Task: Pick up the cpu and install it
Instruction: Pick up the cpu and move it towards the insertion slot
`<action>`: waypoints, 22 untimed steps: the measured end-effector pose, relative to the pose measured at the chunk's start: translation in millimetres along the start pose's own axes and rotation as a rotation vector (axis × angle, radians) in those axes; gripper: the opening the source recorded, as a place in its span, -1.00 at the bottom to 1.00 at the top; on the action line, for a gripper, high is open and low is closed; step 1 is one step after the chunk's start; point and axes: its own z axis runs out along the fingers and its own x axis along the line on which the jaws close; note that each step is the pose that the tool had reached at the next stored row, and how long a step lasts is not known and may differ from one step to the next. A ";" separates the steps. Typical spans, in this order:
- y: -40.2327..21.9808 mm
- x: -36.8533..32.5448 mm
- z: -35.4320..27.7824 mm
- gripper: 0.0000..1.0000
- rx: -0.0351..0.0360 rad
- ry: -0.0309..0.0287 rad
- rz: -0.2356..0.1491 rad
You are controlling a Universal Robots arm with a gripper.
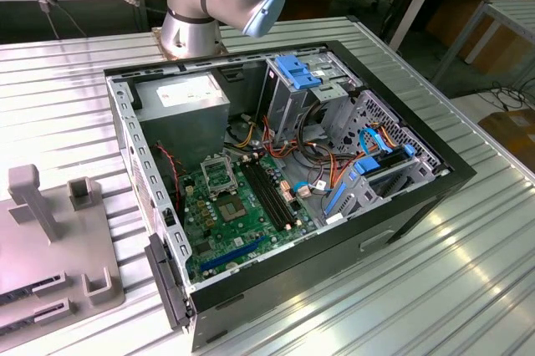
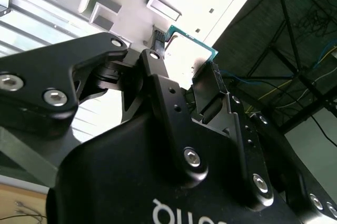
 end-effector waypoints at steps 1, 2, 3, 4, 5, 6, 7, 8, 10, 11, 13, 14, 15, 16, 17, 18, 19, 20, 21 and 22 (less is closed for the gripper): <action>0.0 -1.0 0.0 -0.06 0.0000 -0.0001 0.000; 0.0 -1.8 0.0 -0.06 -0.0001 0.0000 0.000; 0.0 -2.5 0.0 -0.06 0.0000 -0.0001 0.000; 0.0 -3.3 -0.1 -0.06 0.0000 0.0000 0.000; 0.0 -3.9 0.0 -0.06 -0.0001 -0.0001 0.000; 0.0 -4.8 -0.1 -0.06 -0.0001 -0.0001 0.000; 0.0 -5.5 -0.1 -0.06 0.0000 -0.0001 0.000; 0.0 -6.2 -0.1 -0.06 0.0000 -0.0001 0.000; 0.0 -7.6 -0.2 -0.06 0.0000 0.0000 0.000; -0.1 -8.1 -0.1 -0.06 -0.0001 -0.0001 0.000; 0.0 -9.4 -0.2 -0.06 0.0000 0.0000 0.000; 0.0 -9.8 -0.2 -0.06 0.0000 0.0000 0.000; 0.0 -10.3 -0.3 -0.06 0.0000 0.0000 0.000; -0.1 -12.5 -0.3 -0.06 0.0000 -0.0001 0.000; -0.1 -13.4 -0.3 -0.06 0.0000 0.0000 0.000; -0.1 -13.8 -0.3 -0.06 0.0000 -0.0001 0.000; -0.1 -14.3 -0.4 -0.06 0.0000 -0.0001 0.000; -0.1 -15.0 -0.4 -0.06 0.0000 -0.0001 0.000; -0.1 -15.4 -0.4 -0.06 0.0000 0.0000 0.000; -0.1 -16.1 -0.4 -0.06 0.0000 -0.0001 0.000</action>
